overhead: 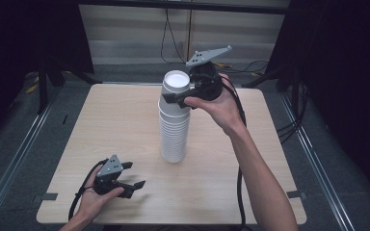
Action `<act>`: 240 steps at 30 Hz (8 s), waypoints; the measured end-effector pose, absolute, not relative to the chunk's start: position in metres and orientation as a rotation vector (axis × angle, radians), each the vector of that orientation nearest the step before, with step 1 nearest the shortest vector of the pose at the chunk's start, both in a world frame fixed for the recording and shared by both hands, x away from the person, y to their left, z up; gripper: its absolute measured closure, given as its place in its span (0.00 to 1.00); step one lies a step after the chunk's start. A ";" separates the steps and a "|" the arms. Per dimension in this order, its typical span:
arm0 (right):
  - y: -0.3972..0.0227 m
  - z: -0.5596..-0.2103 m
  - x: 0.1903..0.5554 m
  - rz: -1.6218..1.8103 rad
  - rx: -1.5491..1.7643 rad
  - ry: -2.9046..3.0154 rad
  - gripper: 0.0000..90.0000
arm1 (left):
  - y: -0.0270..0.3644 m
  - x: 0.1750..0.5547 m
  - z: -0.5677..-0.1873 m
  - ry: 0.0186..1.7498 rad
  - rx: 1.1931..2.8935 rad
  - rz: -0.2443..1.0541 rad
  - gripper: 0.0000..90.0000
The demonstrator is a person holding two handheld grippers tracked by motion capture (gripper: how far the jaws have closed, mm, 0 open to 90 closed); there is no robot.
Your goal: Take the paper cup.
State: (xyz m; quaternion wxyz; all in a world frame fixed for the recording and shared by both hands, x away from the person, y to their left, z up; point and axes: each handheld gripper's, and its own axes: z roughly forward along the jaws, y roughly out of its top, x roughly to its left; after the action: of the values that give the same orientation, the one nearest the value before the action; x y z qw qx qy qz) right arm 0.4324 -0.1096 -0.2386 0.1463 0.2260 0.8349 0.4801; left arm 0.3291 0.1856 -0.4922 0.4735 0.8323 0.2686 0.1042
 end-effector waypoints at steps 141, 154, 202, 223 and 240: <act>-0.179 -0.384 0.346 1.823 0.790 2.256 0.23 | 0.140 0.336 -0.464 0.503 1.957 0.162 0.18; -0.157 -0.407 0.346 1.804 0.781 2.372 0.23 | 0.126 0.324 -0.462 0.430 1.908 0.104 0.20; -0.115 -0.435 0.335 1.910 0.713 2.513 0.24 | 0.111 0.317 -0.471 0.399 1.838 0.030 0.12; -0.123 -0.433 0.336 1.888 0.762 2.578 0.18 | 0.112 0.320 -0.471 0.359 1.946 -0.001 0.16; -0.137 -0.425 0.338 1.870 0.767 2.547 0.15 | 0.120 0.322 -0.467 0.387 1.990 -0.013 0.16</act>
State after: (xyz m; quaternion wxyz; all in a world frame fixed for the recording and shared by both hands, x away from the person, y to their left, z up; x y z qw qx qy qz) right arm 0.3383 -0.1366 -0.4245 -0.0548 0.2356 0.7822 0.5742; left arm 0.3222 0.1202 -0.4669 0.5287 0.8332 0.1621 -0.0056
